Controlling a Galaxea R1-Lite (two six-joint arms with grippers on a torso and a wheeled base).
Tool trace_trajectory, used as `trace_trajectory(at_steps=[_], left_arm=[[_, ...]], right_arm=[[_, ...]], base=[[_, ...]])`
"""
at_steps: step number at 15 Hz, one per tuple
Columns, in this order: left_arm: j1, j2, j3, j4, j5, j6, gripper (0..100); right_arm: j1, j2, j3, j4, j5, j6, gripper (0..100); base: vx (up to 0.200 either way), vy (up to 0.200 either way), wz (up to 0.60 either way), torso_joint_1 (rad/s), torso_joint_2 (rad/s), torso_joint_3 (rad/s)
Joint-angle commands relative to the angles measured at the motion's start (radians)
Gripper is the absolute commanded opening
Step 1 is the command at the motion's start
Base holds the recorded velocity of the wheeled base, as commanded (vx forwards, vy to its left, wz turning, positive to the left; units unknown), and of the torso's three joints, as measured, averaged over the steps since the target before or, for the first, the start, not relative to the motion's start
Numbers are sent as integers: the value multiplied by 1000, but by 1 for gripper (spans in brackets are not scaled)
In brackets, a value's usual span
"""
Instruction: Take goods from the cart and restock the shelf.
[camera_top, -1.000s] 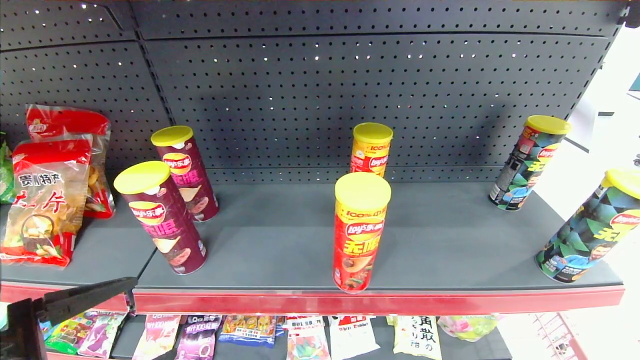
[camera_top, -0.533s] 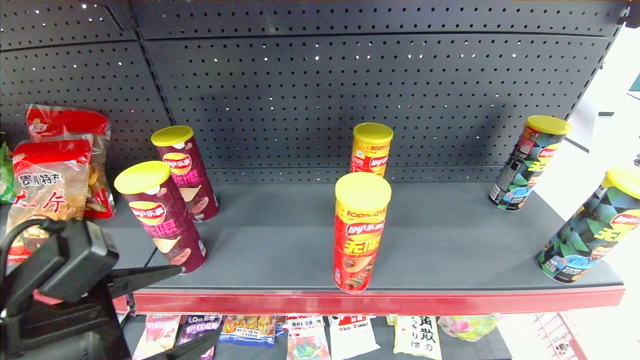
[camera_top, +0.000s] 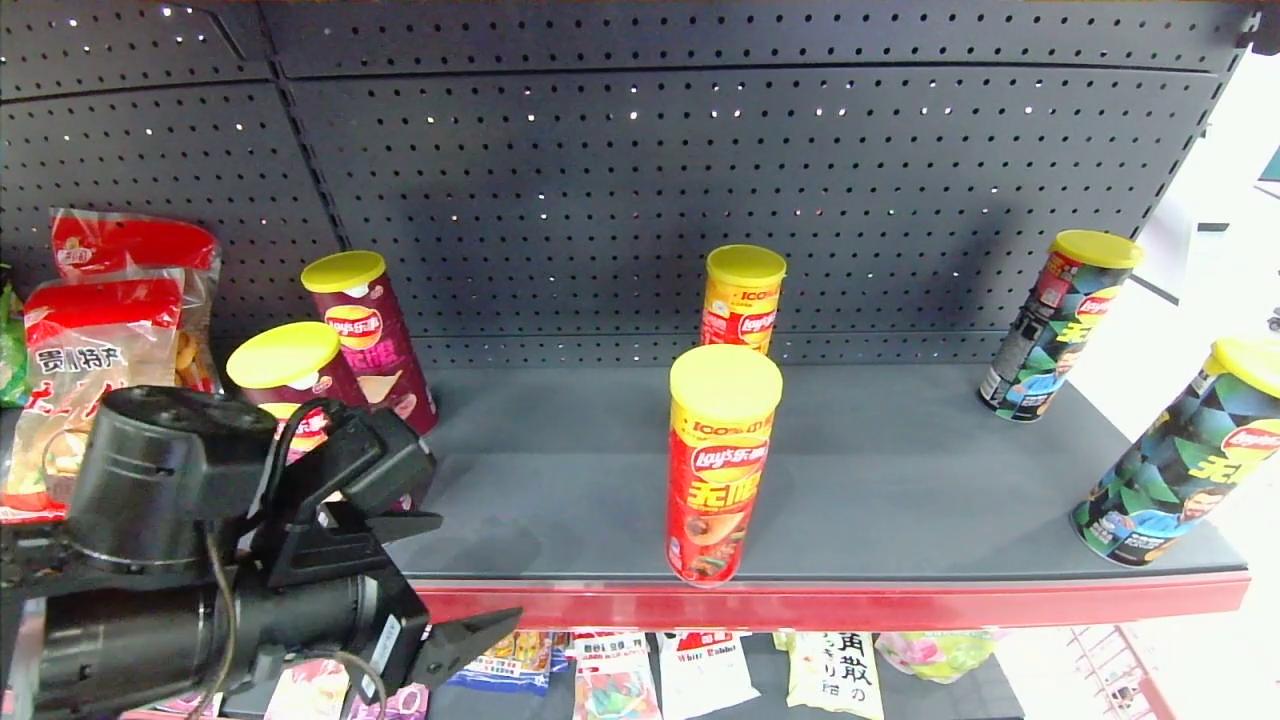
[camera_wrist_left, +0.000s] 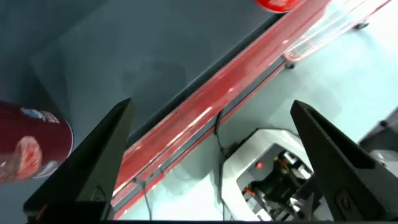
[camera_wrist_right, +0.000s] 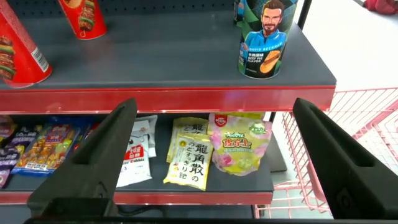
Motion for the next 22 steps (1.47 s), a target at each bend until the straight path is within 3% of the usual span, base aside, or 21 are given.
trace_trajectory(at_steps=[1,4,7,19,22], left_arm=[[1,85,-32,-1,9,0,100],[-2,178,-101,-29,35,-3,100],[-36,254,-104,-141,36,-8,100],[-65,381,-206,-144,39,3,100],[-79,415,-243,-144,64,3,100]], right_arm=[[0,0,0,-1,0,0,100],[0,0,0,-1,0,-2,100],[0,0,0,-1,0,0,100],[0,0,0,-1,0,-2,100],[0,0,0,-1,0,0,100]], base=[[0,0,0,0,0,0],[0,0,0,0,0,0],[0,0,0,0,0,0],[0,0,0,0,0,0],[0,0,0,0,0,0]])
